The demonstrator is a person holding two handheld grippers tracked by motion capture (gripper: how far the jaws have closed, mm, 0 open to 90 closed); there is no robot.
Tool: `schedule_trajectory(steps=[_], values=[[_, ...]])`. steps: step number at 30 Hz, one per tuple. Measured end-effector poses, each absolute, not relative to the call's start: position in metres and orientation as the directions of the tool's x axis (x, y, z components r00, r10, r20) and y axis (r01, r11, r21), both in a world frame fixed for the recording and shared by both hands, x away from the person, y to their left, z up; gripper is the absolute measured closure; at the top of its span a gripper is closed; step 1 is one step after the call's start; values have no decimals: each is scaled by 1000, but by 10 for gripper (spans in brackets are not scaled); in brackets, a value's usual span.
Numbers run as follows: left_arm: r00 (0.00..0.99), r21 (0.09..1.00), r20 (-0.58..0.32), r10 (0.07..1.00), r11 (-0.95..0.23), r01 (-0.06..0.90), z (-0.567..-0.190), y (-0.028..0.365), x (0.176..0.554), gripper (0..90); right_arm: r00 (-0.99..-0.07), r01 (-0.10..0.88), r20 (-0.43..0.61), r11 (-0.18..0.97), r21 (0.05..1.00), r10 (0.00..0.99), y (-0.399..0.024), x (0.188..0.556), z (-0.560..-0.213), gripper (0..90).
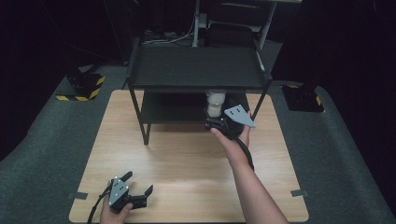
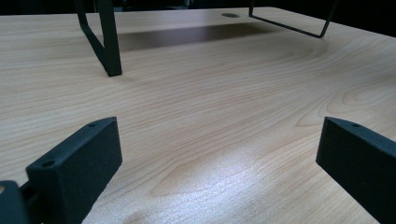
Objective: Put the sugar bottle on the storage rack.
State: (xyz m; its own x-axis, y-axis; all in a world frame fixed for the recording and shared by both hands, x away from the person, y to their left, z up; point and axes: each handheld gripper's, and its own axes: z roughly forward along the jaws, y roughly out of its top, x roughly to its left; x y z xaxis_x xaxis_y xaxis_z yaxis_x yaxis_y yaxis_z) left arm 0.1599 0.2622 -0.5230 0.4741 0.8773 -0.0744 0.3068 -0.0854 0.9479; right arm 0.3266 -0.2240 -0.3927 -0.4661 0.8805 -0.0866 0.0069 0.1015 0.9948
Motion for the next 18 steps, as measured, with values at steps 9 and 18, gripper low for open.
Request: schedule_trajectory(steps=[9, 18], values=[[476, 948, -71, 877, -89, 304, -523, 261, 160, 5, -505, -8, -95, 105, 994, 858, -250, 290, -415, 0], [477, 950, -65, 876, -92, 298, -524, 261, 159, 5, -528, 13, -84, 108, 994, 845, -279, 254, -448, 0]])
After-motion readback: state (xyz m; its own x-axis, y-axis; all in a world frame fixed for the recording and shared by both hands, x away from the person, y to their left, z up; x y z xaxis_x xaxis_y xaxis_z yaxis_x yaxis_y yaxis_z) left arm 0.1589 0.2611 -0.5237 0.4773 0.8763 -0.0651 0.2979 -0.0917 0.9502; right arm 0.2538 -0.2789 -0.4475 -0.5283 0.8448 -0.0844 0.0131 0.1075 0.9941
